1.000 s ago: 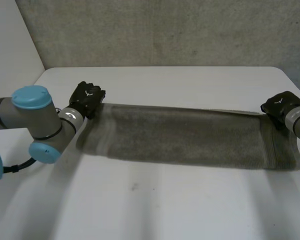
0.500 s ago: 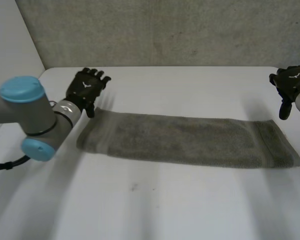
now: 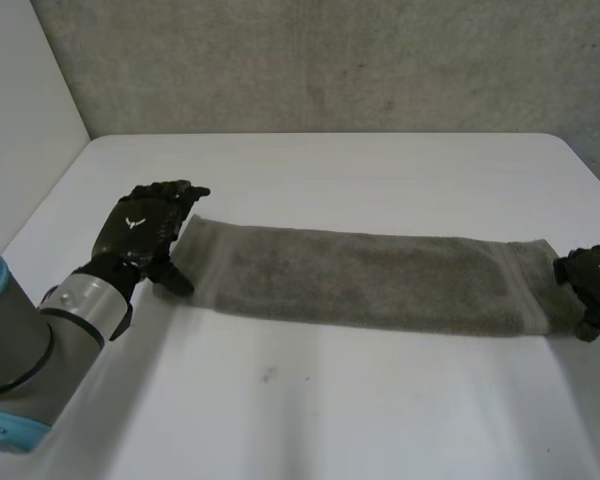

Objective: Fold the towel.

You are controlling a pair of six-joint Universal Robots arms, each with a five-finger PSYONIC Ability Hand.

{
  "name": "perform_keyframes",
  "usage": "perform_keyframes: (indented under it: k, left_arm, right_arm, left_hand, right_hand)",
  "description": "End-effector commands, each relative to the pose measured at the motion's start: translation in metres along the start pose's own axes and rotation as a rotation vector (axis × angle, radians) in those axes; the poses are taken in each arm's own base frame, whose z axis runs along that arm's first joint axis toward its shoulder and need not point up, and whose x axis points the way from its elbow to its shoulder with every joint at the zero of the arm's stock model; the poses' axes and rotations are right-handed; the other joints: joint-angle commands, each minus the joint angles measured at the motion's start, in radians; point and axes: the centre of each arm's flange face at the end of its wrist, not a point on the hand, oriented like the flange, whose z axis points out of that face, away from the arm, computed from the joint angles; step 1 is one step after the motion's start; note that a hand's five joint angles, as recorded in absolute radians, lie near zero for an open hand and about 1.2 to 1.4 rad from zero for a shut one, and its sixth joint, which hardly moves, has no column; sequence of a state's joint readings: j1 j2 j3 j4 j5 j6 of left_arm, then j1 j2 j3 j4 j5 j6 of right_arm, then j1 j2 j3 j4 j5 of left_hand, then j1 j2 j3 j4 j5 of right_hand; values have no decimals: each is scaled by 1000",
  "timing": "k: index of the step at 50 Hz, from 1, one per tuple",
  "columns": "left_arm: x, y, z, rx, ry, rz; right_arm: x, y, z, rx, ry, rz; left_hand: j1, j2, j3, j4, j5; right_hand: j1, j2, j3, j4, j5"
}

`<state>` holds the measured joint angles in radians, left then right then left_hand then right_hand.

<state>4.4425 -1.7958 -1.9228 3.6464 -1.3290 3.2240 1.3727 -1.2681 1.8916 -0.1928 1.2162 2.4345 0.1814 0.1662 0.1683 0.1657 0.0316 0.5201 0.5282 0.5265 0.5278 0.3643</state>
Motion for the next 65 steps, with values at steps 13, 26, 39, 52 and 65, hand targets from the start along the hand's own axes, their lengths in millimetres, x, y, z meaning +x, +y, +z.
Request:
perform_keyframes:
  k: [13,26,39,52,65]
  left_arm:
    - [1,2,-4,22,-29,11]
    - [0,2,-4,21,-33,11]
    - [-3,-2,-3,35,-44,14]
    - [-4,0,-4,43,-46,18]
    - [1,2,-6,55,-35,29]
  right_arm:
    - [2,21,19,-21,28,-51]
    - [92,24,32,-71,288,-186]
    - [-18,-149,18,313,165,-326]
    - [-277,-154,-64,568,-369,-532]
    - [-304,-133,-71,569,-428,-556]
  left_hand:
    - [-6,9,7,10,-31]
    - [-7,8,6,9,-32]
    - [-7,8,6,9,-32]
    - [-7,8,6,9,-32]
    - [-7,8,6,9,-32]
  right_hand:
    - [876,868,870,868,857]
    - [876,868,870,868,857]
    - [876,868,870,868,857]
    - [876,868,870,868,857]
    - [876,868,870,868,857]
